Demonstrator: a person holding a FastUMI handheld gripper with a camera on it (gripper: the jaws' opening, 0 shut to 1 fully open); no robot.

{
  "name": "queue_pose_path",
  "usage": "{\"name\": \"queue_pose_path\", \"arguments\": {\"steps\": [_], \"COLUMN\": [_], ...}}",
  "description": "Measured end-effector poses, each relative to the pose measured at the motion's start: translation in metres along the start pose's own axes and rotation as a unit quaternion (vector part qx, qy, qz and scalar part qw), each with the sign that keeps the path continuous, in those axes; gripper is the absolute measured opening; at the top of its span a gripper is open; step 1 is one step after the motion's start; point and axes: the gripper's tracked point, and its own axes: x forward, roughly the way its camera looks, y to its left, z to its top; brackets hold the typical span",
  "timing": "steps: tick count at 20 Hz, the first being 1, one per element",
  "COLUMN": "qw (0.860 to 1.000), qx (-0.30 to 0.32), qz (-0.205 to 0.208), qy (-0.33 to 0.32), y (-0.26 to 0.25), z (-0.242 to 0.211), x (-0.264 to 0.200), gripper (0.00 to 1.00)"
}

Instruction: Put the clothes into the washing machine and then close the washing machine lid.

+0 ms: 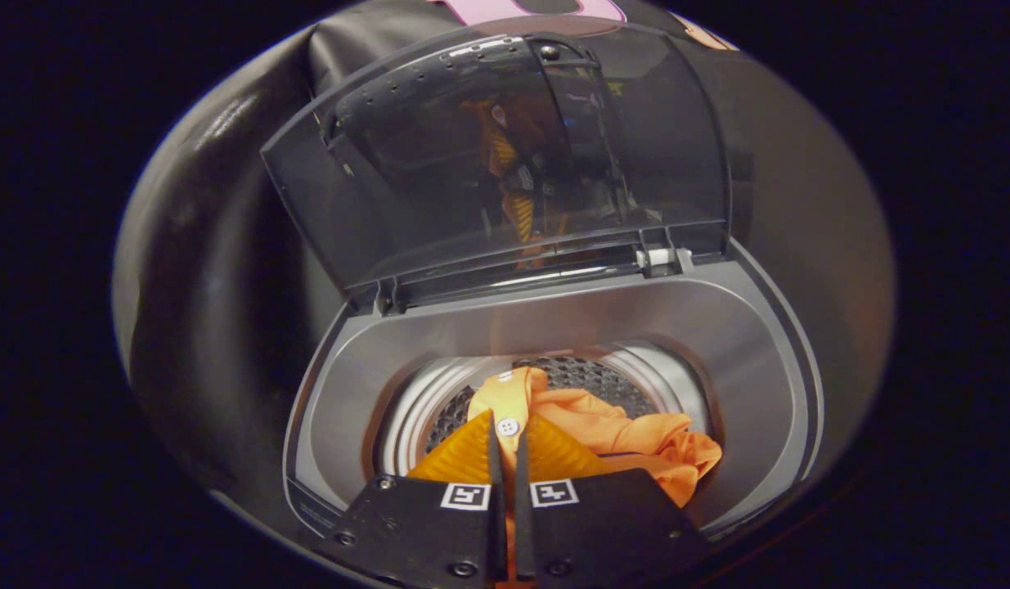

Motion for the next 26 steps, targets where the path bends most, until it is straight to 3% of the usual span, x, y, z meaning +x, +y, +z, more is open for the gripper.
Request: {"name": "queue_pose_path", "arguments": {"steps": [4, 11, 12, 16, 19, 26], "qw": [1.0, 1.0, 1.0, 0.999, 0.998, 0.985], "qx": [-0.003, -0.016, -0.018, -0.023, -0.037, -0.1], "qz": [0.005, -0.014, -0.014, -0.031, -0.047, -0.066], "qy": [0.001, -0.017, -0.019, -0.021, -0.03, -0.128], "y": [0.002, -0.003, -0.002, -0.006, -0.008, 0.007], "z": [0.001, 0.007, 0.007, 0.007, 0.013, 0.08], "x": [0.003, 0.0, -0.002, -0.005, -0.007, -0.034], "gripper": [0.07, 0.56, 0.56, 0.98, 0.97, 0.98]}}
